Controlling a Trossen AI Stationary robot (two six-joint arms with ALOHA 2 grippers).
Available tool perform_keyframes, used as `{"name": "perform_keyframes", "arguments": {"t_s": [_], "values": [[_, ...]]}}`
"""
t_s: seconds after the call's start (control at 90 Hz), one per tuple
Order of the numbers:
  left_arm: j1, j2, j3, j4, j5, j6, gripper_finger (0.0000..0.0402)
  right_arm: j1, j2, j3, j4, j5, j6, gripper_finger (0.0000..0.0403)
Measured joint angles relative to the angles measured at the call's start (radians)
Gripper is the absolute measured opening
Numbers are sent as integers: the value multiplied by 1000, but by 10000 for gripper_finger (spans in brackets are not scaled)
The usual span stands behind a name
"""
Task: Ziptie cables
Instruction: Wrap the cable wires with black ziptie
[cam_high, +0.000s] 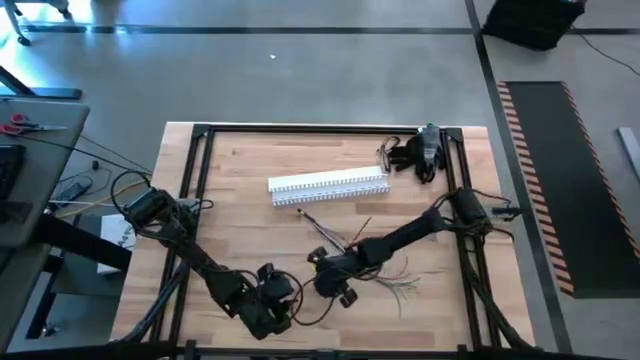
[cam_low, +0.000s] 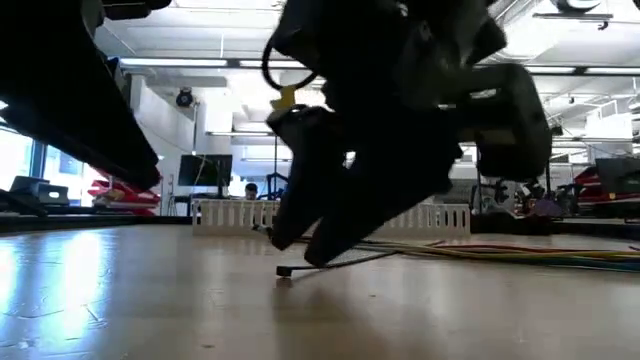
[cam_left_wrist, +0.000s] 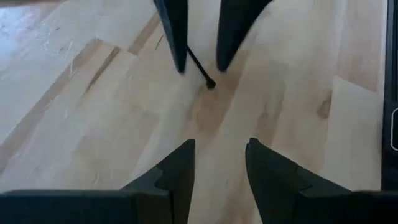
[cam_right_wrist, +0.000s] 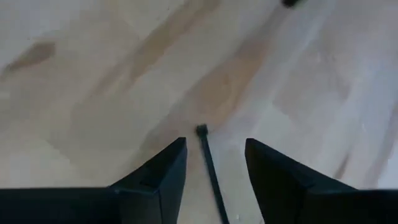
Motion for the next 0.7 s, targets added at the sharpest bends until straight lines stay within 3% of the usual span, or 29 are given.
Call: {"name": "perform_keyframes", "arguments": {"t_s": [0.2, 0.422, 0.7], "values": [[1, 0, 0, -1, -25, 27, 121, -32, 50, 6, 0, -80, -28, 100], [2, 0, 0, 0, -29, 33, 121, -33, 78, 8, 8, -68, -25, 9], [2, 0, 0, 2, -84, 82, 121, -40, 4, -3, -26, -22, -20, 1]]}}
